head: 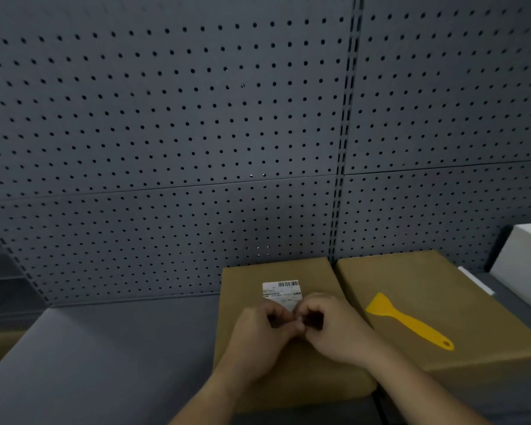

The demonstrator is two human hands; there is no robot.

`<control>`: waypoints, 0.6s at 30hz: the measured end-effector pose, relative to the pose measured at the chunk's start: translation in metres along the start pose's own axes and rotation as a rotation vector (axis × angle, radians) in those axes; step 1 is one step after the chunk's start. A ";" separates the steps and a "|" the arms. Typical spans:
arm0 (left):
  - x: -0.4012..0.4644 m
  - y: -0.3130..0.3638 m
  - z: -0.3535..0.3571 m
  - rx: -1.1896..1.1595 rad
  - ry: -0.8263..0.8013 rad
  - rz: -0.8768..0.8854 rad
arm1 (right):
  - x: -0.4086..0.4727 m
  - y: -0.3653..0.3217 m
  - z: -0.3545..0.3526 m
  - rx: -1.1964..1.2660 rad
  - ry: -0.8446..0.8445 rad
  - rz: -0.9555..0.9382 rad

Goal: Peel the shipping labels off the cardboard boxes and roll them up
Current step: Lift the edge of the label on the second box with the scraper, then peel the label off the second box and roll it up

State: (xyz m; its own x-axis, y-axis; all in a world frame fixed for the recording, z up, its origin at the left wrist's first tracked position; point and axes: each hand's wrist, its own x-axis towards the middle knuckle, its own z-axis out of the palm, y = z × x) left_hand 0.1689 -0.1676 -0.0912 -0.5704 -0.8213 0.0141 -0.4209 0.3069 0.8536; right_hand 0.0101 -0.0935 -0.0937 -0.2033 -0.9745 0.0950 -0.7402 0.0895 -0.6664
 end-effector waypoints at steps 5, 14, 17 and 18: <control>0.006 -0.007 -0.016 0.163 -0.160 0.074 | 0.001 0.002 -0.001 0.049 0.028 0.018; 0.005 -0.024 -0.020 0.262 -0.082 0.278 | -0.002 0.004 0.003 0.171 0.101 0.025; 0.003 -0.025 -0.017 0.272 -0.064 0.326 | -0.002 0.004 0.002 0.187 0.089 0.042; 0.003 -0.026 -0.016 0.278 -0.065 0.336 | -0.002 0.004 0.001 0.177 0.076 0.041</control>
State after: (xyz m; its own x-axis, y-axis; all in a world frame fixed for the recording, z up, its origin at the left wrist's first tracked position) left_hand 0.1896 -0.1857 -0.1044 -0.7473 -0.6246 0.2268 -0.3733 0.6770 0.6344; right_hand 0.0085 -0.0916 -0.0972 -0.2836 -0.9518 0.1165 -0.6076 0.0844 -0.7898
